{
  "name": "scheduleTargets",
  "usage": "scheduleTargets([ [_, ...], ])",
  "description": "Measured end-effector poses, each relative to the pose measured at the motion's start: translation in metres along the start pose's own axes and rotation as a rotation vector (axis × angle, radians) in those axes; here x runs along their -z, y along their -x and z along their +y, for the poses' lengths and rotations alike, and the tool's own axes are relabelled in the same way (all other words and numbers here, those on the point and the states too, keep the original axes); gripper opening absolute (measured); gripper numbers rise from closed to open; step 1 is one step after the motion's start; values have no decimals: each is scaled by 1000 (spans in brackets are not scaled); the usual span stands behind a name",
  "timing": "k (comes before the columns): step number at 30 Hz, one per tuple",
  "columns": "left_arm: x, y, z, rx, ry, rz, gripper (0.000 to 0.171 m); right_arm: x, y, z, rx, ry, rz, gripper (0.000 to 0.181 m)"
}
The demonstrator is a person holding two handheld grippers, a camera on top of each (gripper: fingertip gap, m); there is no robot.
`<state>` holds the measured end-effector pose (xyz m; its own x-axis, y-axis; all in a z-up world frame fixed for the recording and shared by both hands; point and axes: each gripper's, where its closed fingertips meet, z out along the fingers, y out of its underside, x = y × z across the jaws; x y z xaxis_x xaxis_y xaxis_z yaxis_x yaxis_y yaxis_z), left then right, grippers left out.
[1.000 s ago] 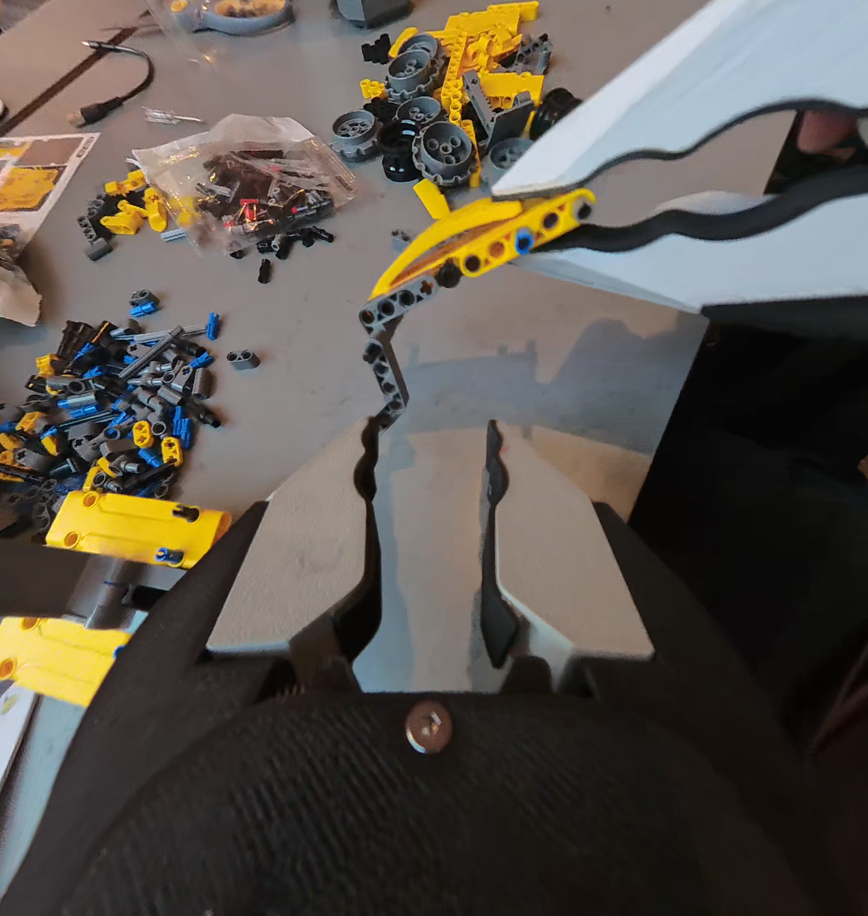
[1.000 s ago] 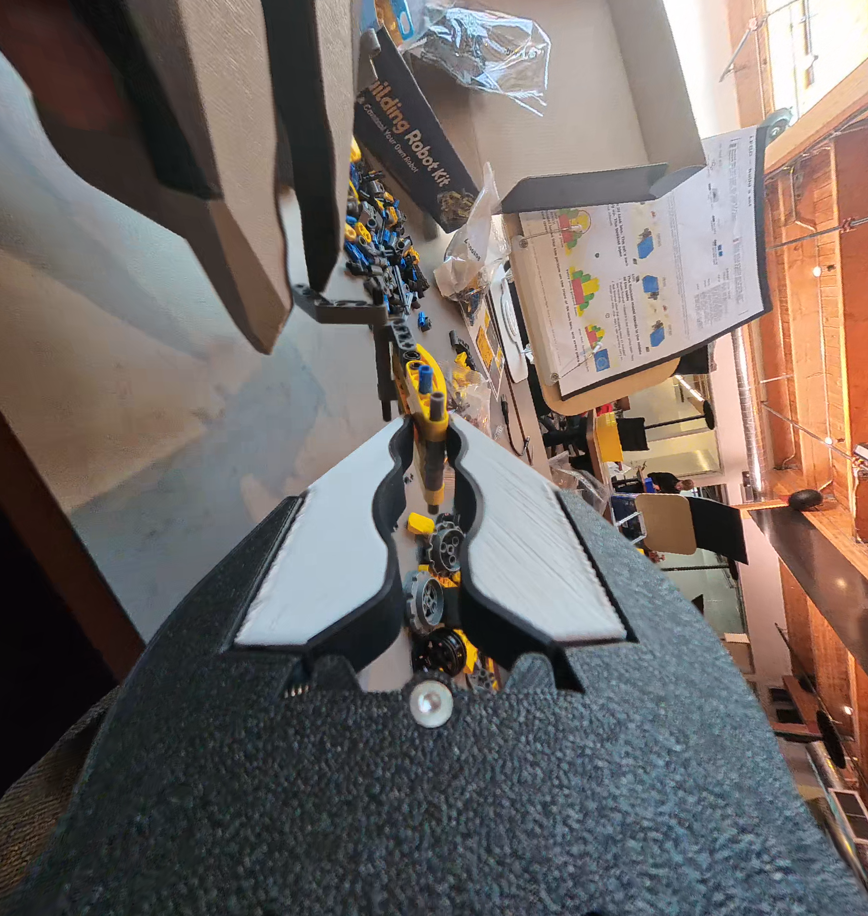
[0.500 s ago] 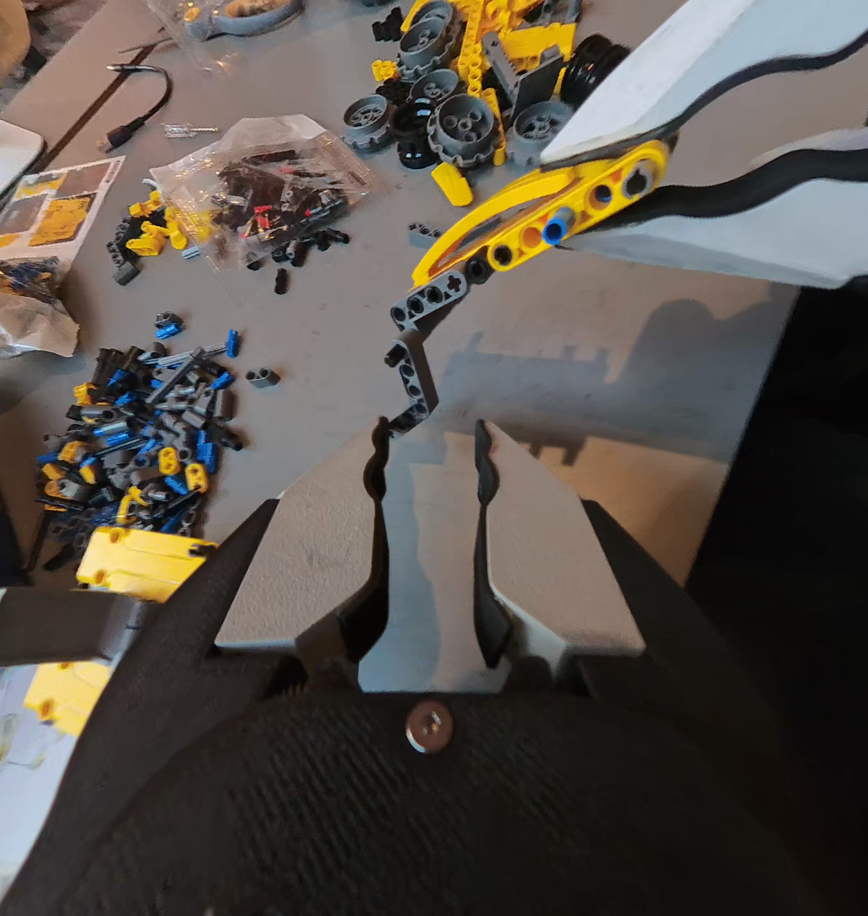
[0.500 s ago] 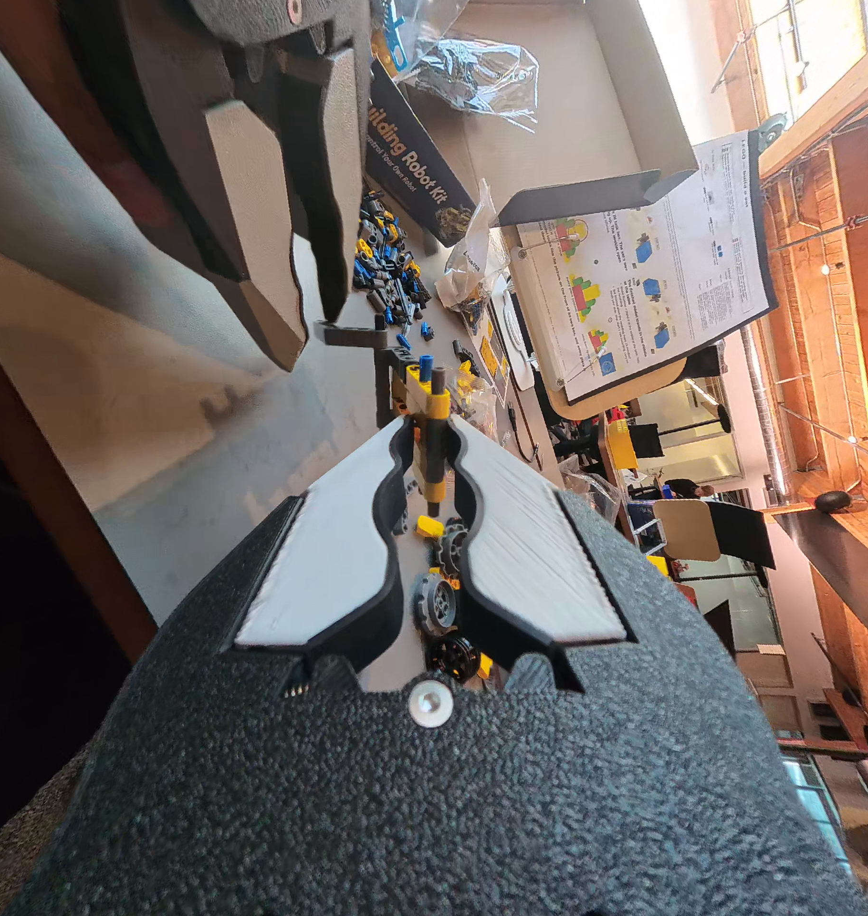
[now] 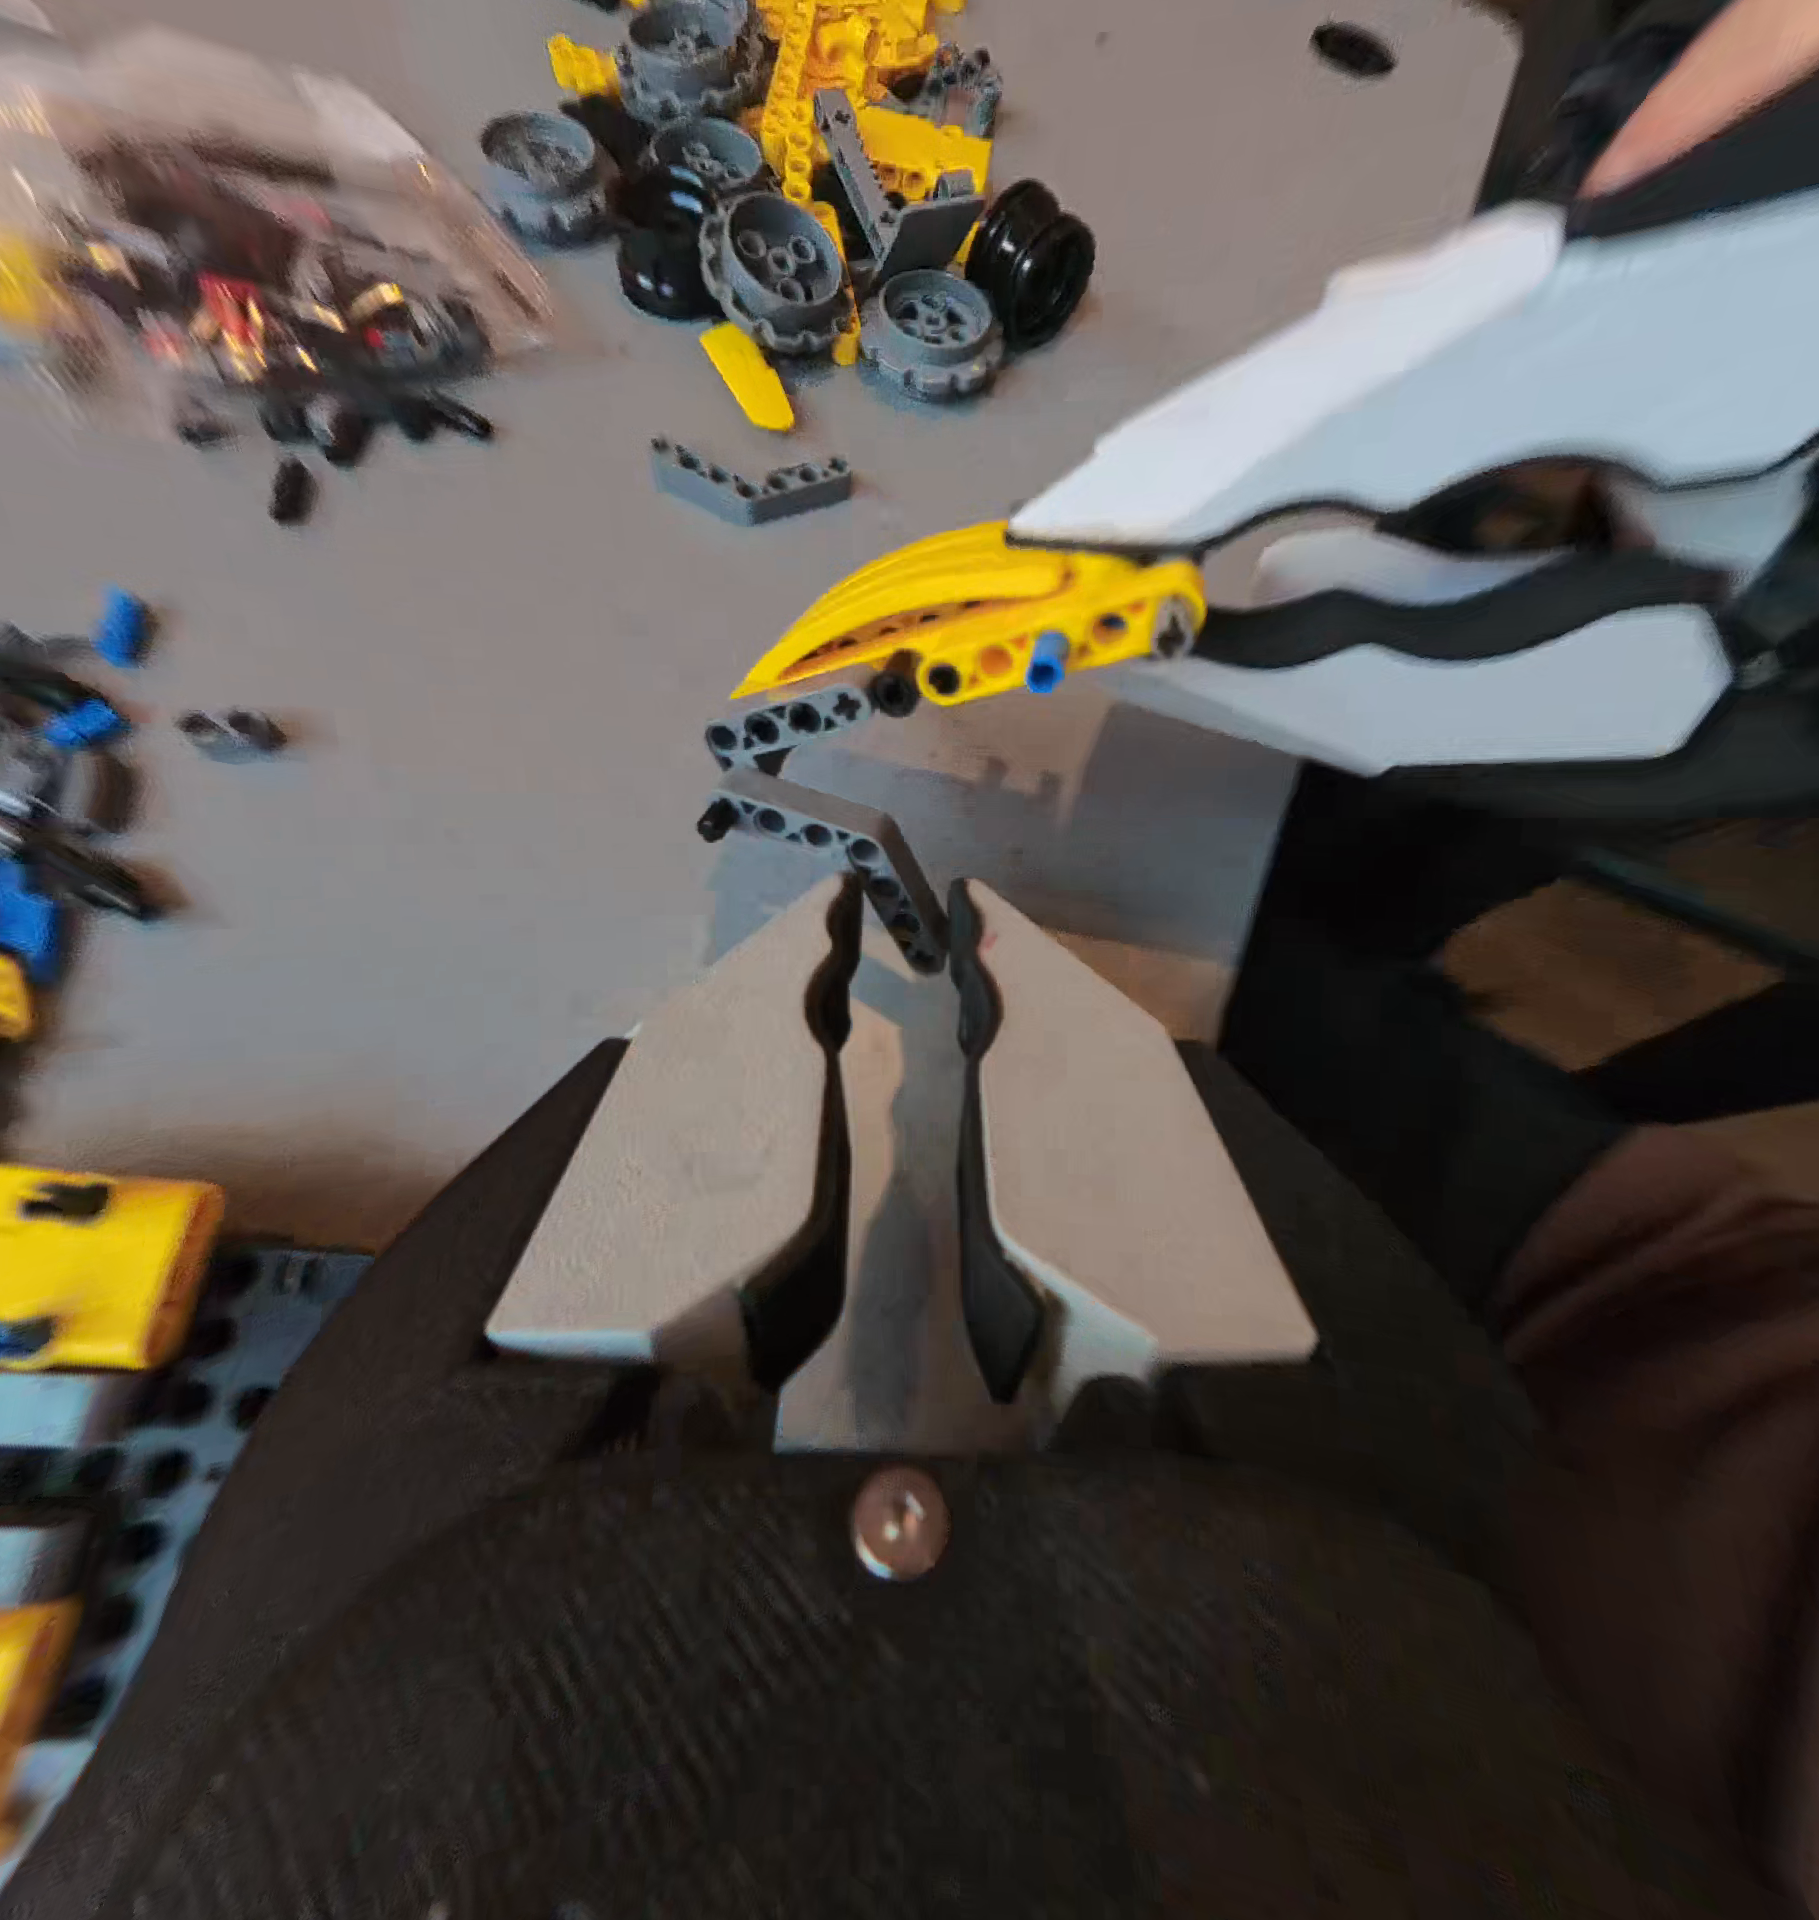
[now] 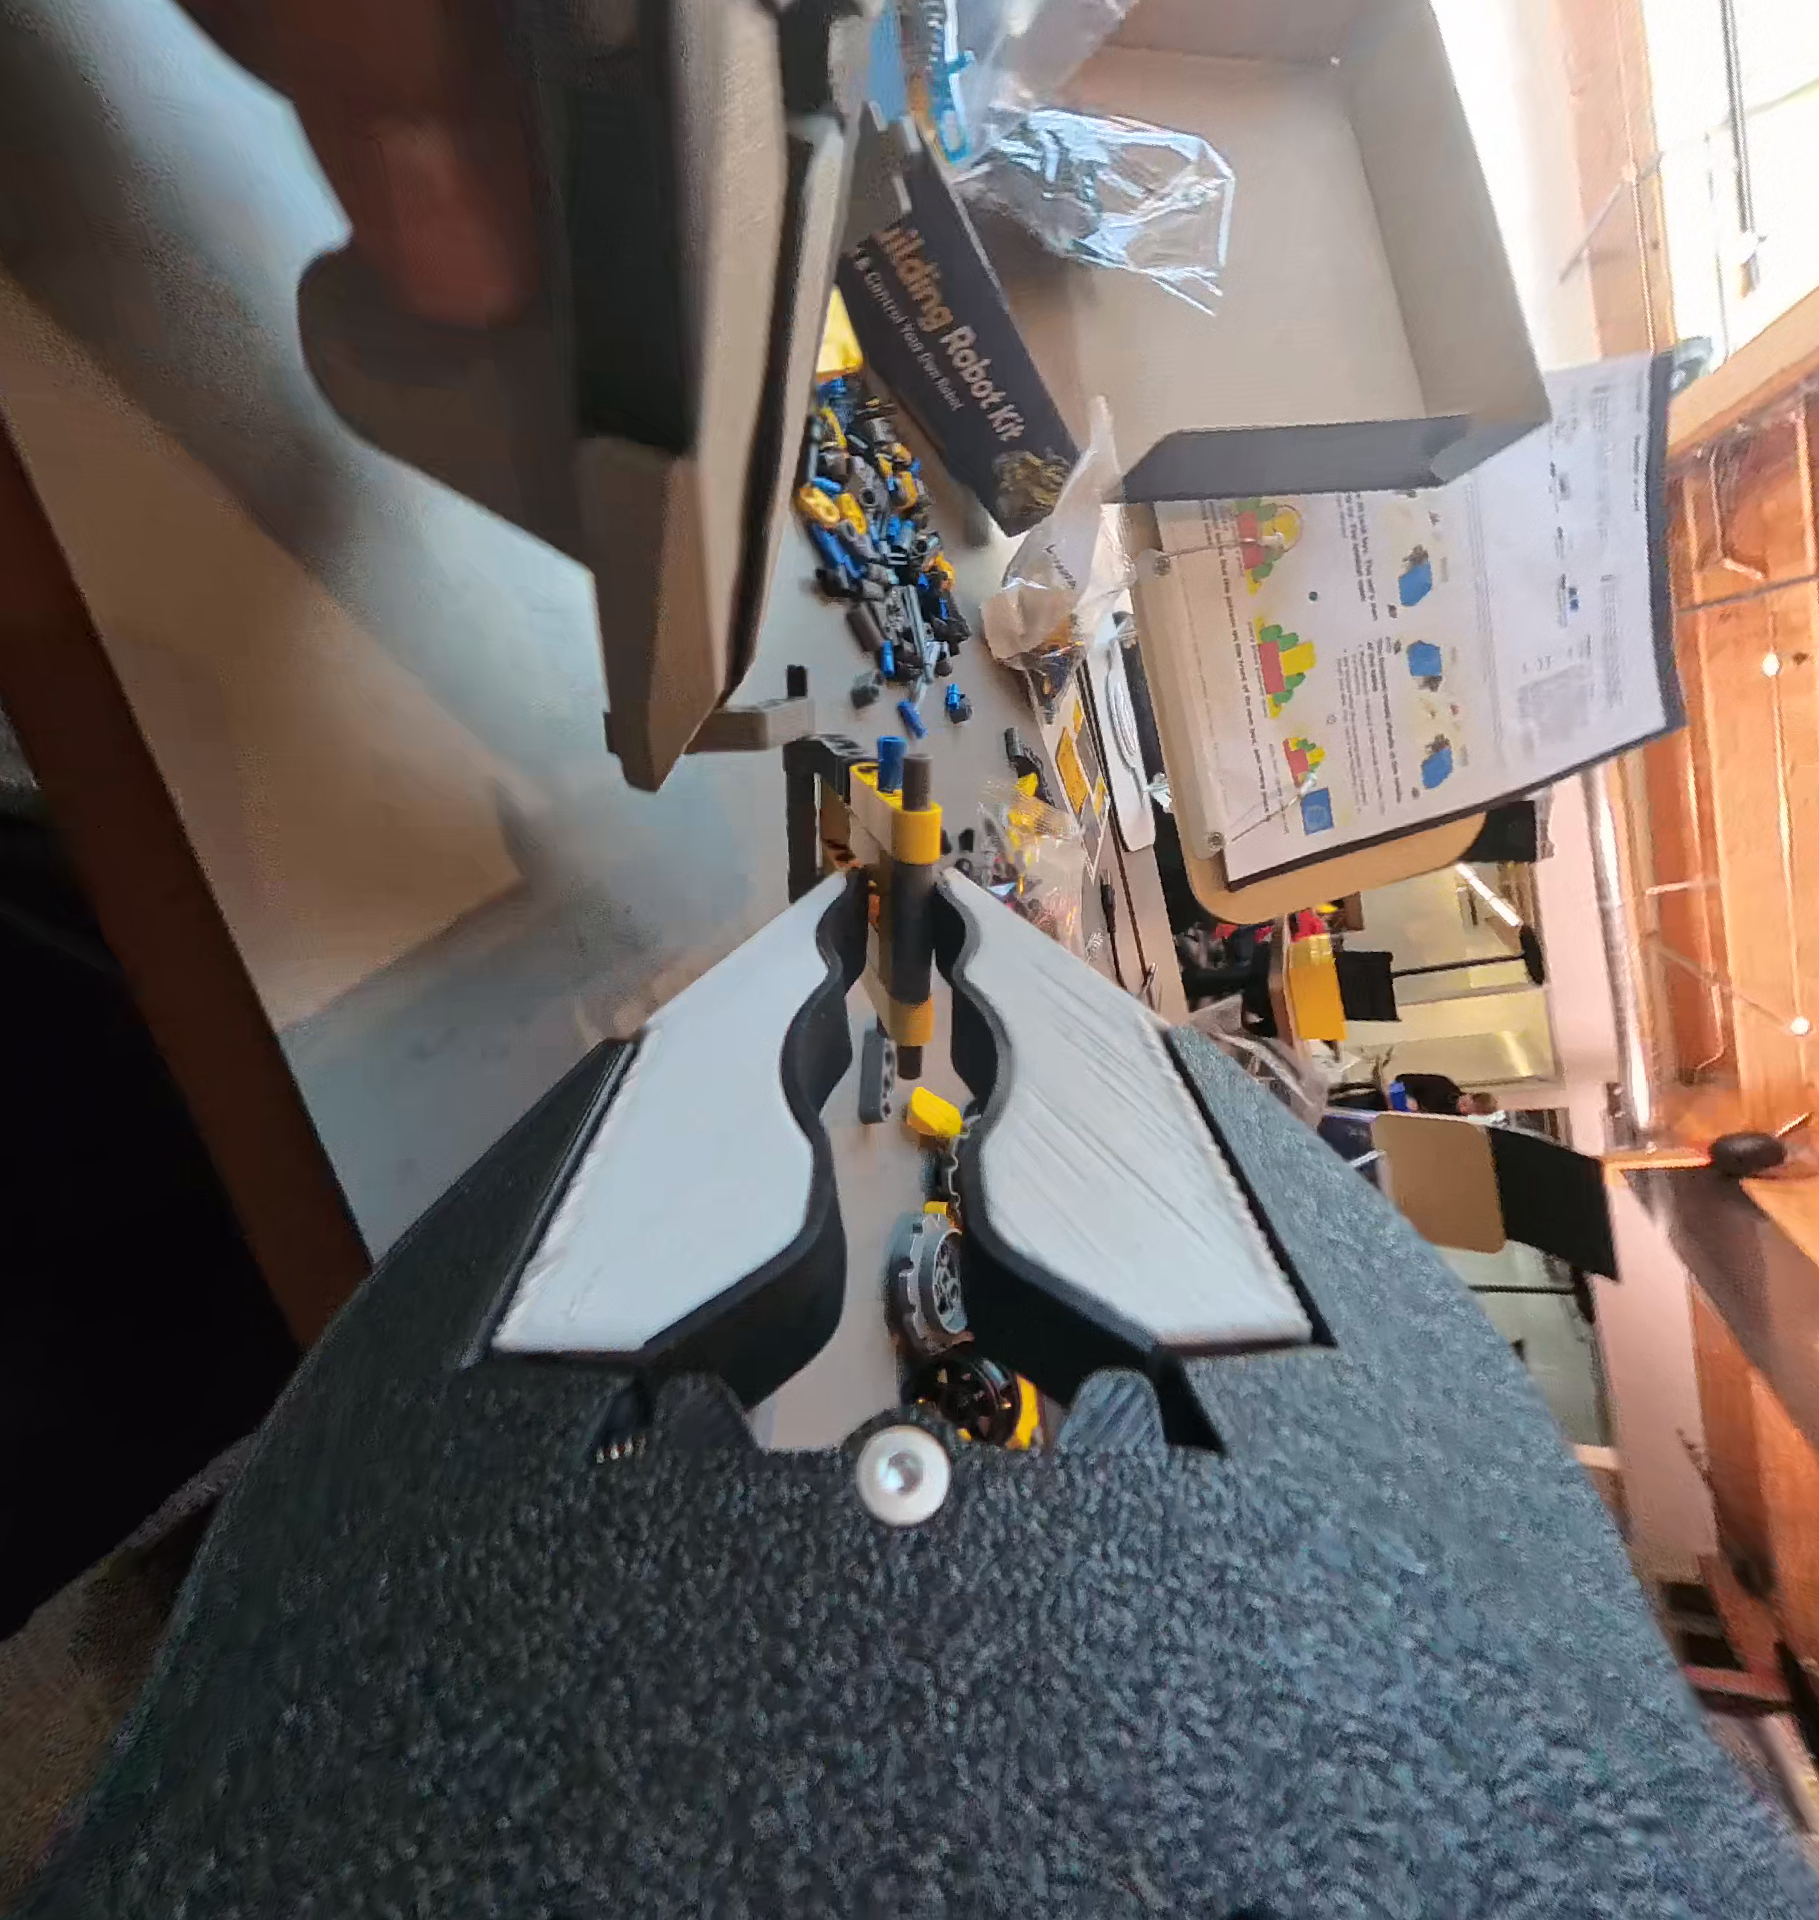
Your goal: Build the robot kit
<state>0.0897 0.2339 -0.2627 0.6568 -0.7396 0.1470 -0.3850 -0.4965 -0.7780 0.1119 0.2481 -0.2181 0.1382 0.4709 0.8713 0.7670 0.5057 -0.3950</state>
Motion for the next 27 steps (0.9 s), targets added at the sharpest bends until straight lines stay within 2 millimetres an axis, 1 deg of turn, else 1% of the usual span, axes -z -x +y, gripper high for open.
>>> scheduleTargets([
  [2,5,-9,4,177,4,131,12,-3,12,2,83,20,-31,11],
  [4,9,-19,7,290,3,225,20,-6,27,1,156,9,-73,13],
  [6,14,-24,10,319,-10,257,23,-5,38,-4,207,-12,-104,16],
  [7,15,-26,12,314,-10,255,26,-5,43,-5,207,-18,-128,18],
  [10,20,-33,21,265,7,244,30,-4,50,2,151,10,-207,26],
  [12,26,-38,28,224,15,231,32,1,51,9,70,22,-250,28],
  [13,31,-39,32,202,11,217,32,6,51,11,0,21,-282,29],
  [15,42,-40,39,157,-12,184,33,17,51,13,-193,-8,-349,34],
  [17,54,-37,49,122,-32,134,33,24,42,21,-397,-42,-375,32],
  [19,62,-32,58,99,-47,81,33,24,36,31,-576,-59,-411,30],
  [20,64,-31,61,95,-52,67,33,23,35,36,-637,-47,-438,30],
  [21,67,-32,62,94,-61,65,34,19,34,43,-689,-13,-452,29],
  [22,69,-32,62,93,-72,64,34,17,36,48,-726,26,-496,32],
  [24,76,-34,64,86,-89,64,35,20,45,54,-765,91,-618,29],
  [25,81,-34,65,82,-101,61,35,19,42,57,-771,110,-628,30],
  [27,91,-37,68,65,-139,63,34,14,25,60,-787,99,-584,27],
])
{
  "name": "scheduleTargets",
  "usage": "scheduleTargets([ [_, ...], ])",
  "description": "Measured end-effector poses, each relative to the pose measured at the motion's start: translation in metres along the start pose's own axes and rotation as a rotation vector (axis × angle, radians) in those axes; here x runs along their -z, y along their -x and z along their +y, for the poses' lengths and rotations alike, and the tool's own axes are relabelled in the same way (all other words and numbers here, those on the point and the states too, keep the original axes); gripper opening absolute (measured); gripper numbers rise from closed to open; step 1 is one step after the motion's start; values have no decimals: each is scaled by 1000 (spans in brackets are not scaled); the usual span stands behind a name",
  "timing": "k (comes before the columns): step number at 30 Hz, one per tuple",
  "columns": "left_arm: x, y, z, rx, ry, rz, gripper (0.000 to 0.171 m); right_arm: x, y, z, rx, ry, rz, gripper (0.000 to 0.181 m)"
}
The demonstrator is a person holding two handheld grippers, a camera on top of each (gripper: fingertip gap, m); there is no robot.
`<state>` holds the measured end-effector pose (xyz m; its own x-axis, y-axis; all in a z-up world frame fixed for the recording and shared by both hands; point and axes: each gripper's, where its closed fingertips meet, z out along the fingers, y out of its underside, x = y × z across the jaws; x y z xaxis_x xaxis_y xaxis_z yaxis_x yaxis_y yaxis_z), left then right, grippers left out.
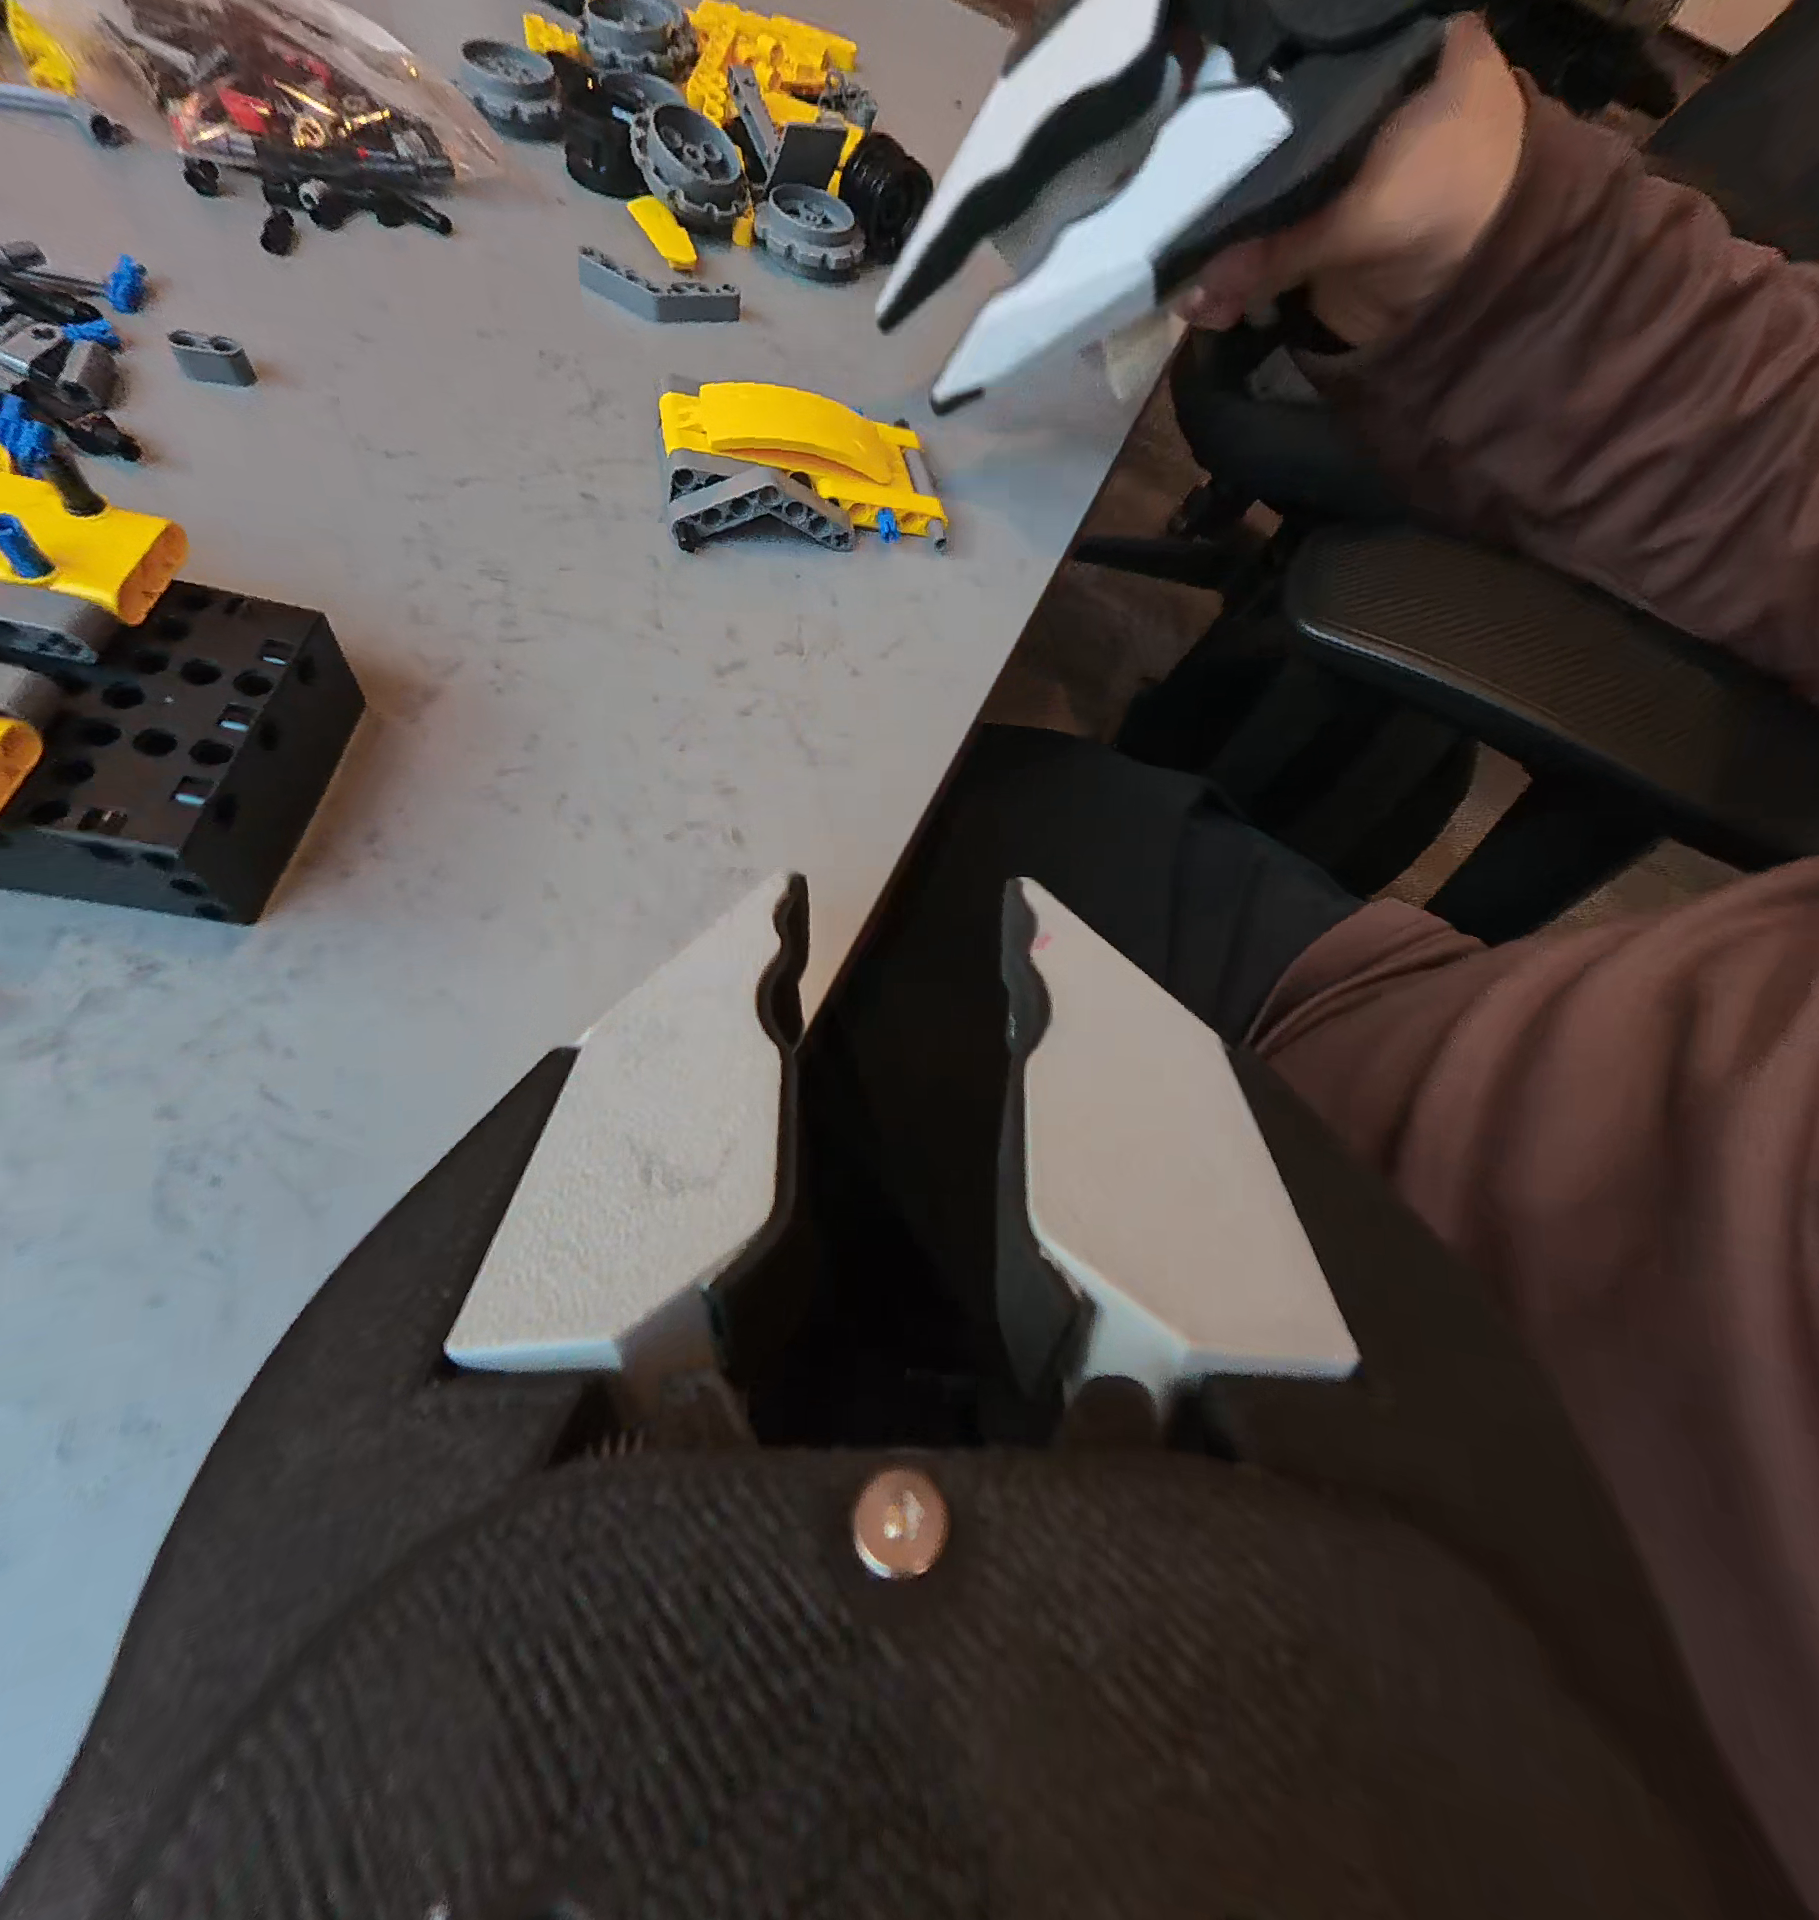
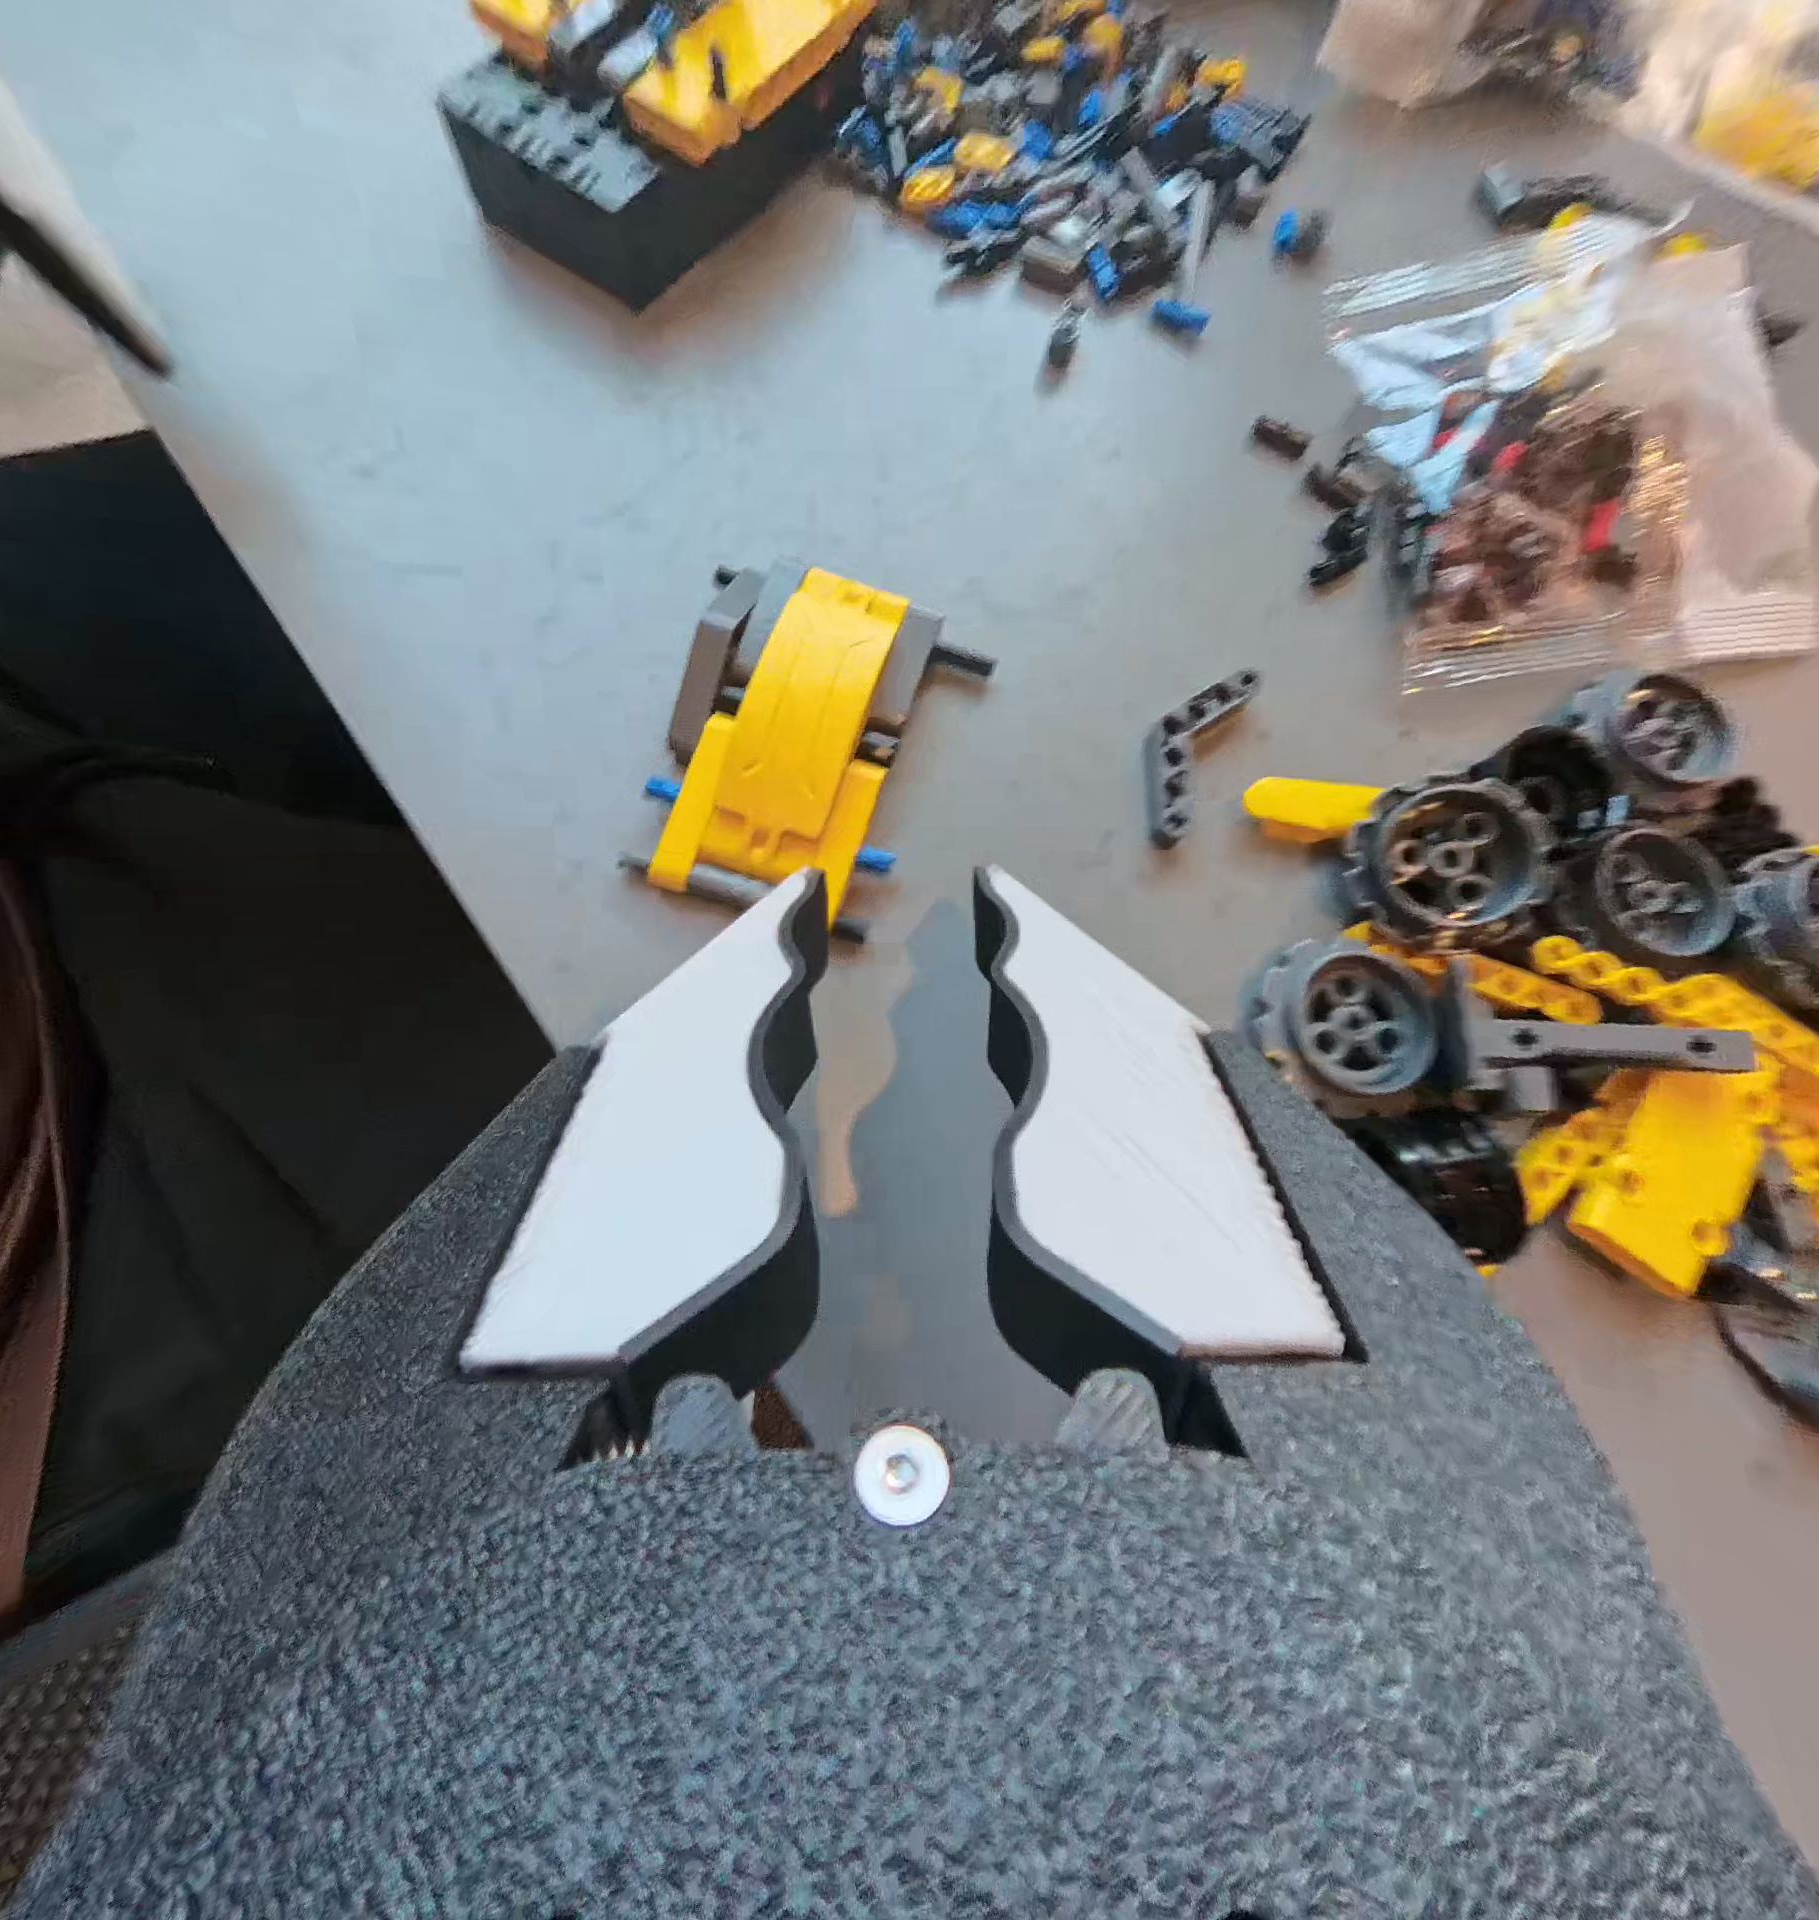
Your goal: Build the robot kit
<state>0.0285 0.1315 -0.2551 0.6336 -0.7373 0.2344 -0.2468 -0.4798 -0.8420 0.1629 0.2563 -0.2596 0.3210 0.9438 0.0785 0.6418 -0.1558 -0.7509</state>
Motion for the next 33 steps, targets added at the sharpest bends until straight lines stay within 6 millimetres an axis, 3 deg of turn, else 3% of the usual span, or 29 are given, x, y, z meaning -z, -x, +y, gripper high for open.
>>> scheduleTargets([
  [5,8,-15,16,-3,-48,77,33,-15,-48,-12,24,136,139,22],
  [10,6,-22,24,-39,-68,107,33,-44,-66,-6,64,321,102,14],
  [17,-2,-24,40,-82,-22,128,30,-50,-56,-7,-17,353,2,7],
  [23,-2,-23,47,-170,3,102,32,-44,-27,-37,-131,113,-85,7],
  [28,-1,-26,43,-236,-21,96,31,-26,4,-67,-359,-134,-360,7],
  [33,-9,-37,41,-255,-28,114,29,-16,11,-80,-444,-322,-471,6],
])
